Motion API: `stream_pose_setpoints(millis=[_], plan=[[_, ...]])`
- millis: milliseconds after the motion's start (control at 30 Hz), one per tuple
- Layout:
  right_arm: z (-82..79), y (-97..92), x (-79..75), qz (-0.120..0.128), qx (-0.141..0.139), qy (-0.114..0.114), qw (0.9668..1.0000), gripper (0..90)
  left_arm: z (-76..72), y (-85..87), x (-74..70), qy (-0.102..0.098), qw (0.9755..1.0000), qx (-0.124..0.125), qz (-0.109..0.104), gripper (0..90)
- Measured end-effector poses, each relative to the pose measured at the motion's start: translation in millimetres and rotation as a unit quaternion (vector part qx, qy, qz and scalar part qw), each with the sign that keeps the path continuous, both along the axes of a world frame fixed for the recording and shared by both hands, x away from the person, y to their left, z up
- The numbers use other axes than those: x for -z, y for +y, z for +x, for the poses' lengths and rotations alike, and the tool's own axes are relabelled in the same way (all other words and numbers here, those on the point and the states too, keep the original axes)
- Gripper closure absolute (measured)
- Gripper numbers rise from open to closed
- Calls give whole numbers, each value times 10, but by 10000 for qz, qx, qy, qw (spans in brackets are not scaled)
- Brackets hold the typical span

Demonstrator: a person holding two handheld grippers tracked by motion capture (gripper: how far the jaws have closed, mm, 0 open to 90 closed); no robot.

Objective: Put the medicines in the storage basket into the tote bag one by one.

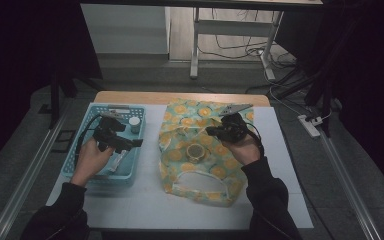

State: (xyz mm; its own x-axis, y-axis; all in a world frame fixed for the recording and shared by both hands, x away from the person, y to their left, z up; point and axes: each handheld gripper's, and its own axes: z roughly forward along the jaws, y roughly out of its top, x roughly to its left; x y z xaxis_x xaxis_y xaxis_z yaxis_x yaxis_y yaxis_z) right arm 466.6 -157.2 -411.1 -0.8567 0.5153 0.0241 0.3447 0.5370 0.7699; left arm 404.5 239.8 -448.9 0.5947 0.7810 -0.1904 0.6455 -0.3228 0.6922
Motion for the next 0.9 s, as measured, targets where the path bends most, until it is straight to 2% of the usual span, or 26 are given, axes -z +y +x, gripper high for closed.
stream_pose_setpoints(millis=[100, 233, 367, 467, 567, 667, 900], plan=[[1, 0, 2, -5, -6, 1, 10000, 900, 8, 85, 37, 103, 9998, -139, 31, 1], [3, 0, 7, -10, -10, 13, 10000, 900, 26, 179, 113, 202, 9991, -299, 222, 0], [4, -1, 7, -12, -9, 15, 10000, 900, 55, 258, 213, 353, 9981, -412, 303, 1], [4, 0, 8, -6, -6, 17, 10000, 900, 84, 292, 279, 493, 9975, -385, 339, 1], [4, 2, 10, -17, -17, 20, 10000, 900, 119, 298, 347, 581, 9964, -385, 489, 1], [2, 3, 10, -21, -19, 24, 10000, 900, 153, 287, 420, 669, 9944, -363, 730, 0], [3, -2, 9, -18, -20, 17, 10000, 900, 203, 228, 574, 934, 9897, -246, 1054, 0]])
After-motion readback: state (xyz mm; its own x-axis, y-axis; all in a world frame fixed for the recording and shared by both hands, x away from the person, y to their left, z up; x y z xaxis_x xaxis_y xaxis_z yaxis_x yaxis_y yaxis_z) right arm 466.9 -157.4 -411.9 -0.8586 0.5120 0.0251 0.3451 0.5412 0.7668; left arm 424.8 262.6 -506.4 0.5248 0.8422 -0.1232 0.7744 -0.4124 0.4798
